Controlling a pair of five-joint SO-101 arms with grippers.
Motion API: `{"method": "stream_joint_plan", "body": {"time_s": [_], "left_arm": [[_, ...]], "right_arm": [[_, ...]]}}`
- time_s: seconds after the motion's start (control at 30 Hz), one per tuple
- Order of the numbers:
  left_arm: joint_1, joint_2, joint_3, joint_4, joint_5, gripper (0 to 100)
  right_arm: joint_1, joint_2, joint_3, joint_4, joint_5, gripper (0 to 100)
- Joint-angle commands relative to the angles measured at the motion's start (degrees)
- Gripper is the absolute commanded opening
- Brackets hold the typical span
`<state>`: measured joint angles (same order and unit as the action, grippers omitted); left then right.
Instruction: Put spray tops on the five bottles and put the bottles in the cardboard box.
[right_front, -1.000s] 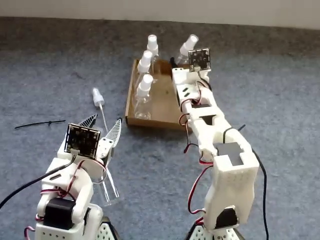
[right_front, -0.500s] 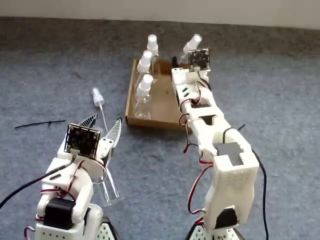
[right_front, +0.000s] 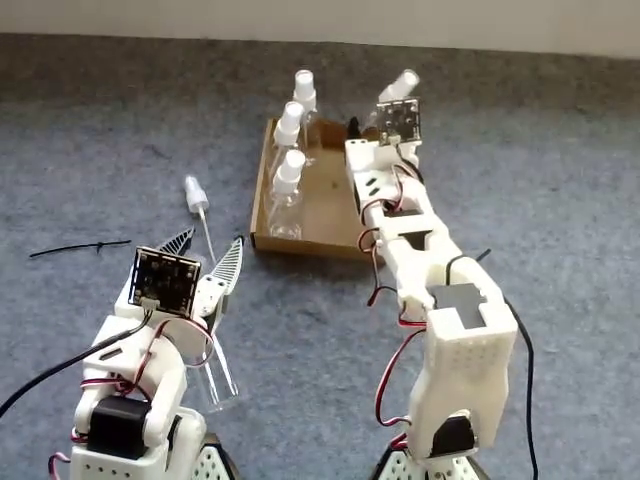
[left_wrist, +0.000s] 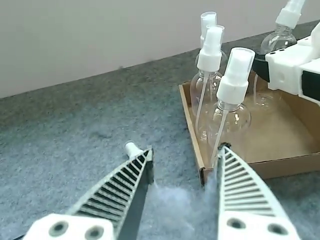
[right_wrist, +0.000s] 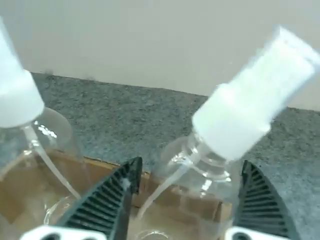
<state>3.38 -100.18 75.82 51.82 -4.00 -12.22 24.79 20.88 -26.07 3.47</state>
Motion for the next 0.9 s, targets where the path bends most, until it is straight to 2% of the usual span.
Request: {"method": "stream_joint_plan", "body": {"time_s": [0.0,0.87], "left_arm": [[-0.2,0.0,-0.2,-1.1,0.2,19],[-0.2,0.0,-0.1,-1.1,0.2,19]], "right_arm": [[0.4,-1.2,-2.9,-0.6,2.3,25.3],[0.4,-8.8,-2.6,0.2,2.4,25.3]]}}
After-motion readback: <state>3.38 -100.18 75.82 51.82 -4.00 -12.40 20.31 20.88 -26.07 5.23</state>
